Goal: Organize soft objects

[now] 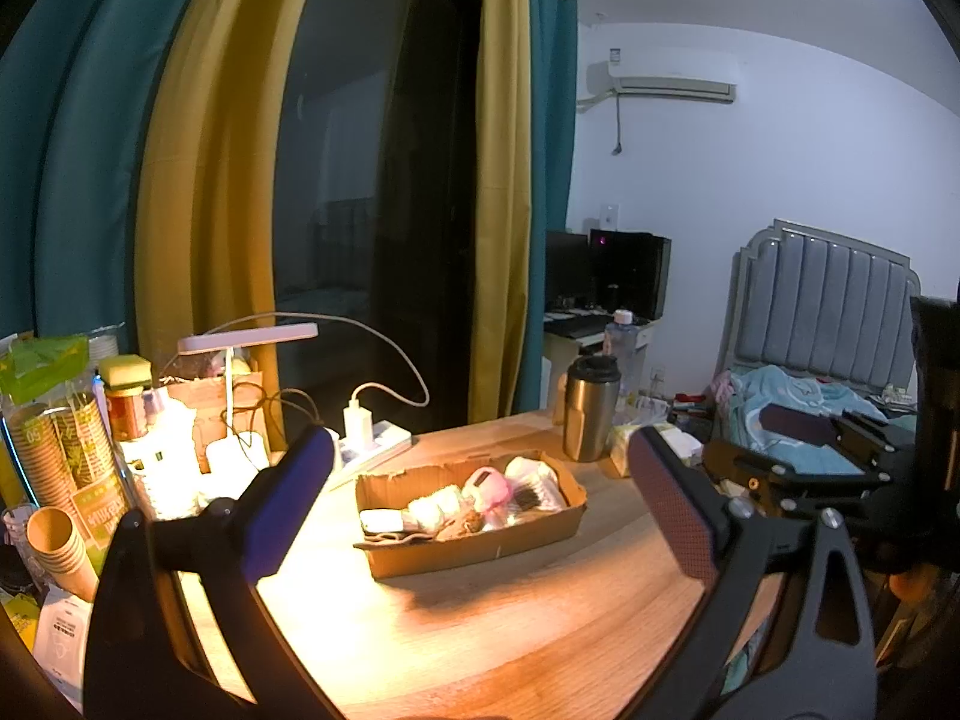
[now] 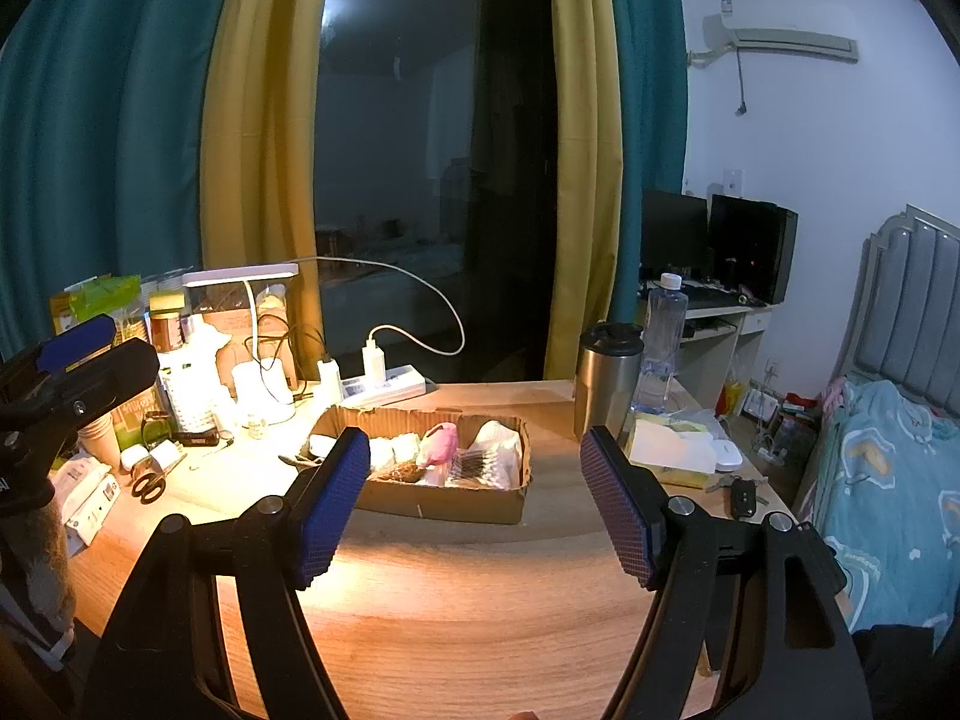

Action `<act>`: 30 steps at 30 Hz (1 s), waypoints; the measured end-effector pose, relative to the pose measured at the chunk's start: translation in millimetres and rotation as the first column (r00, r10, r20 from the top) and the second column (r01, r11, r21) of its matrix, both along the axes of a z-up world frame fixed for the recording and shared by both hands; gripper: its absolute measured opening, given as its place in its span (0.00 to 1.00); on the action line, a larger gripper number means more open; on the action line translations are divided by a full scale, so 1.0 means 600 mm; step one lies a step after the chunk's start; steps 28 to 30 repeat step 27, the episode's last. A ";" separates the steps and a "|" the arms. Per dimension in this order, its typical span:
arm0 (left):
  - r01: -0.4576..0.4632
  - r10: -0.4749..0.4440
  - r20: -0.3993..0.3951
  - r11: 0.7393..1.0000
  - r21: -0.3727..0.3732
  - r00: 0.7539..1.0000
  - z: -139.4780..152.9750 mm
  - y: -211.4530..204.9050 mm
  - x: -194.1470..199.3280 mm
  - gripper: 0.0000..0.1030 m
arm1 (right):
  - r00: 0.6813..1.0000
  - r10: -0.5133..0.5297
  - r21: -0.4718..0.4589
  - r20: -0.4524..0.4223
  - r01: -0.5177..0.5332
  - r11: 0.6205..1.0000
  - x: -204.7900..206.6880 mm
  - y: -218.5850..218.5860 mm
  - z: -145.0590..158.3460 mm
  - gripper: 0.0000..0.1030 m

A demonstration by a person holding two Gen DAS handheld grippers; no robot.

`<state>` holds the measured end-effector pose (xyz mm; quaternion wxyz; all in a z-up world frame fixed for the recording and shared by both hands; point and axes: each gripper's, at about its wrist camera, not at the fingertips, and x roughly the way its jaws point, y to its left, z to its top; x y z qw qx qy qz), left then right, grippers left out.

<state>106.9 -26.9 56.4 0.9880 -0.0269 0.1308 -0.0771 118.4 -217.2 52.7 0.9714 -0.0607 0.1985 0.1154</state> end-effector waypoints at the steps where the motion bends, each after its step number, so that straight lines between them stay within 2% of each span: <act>1: 0.000 0.000 -0.001 1.000 0.000 1.000 0.000 -0.002 0.001 0.96 | 1.000 0.000 0.000 0.000 0.000 1.000 0.000 0.000 0.000 0.74; 30: 0.007 -0.007 0.000 1.000 0.006 1.000 0.000 -0.007 -0.001 0.96 | 1.000 -0.006 -0.001 -0.003 0.006 1.000 0.001 -0.001 -0.001 0.74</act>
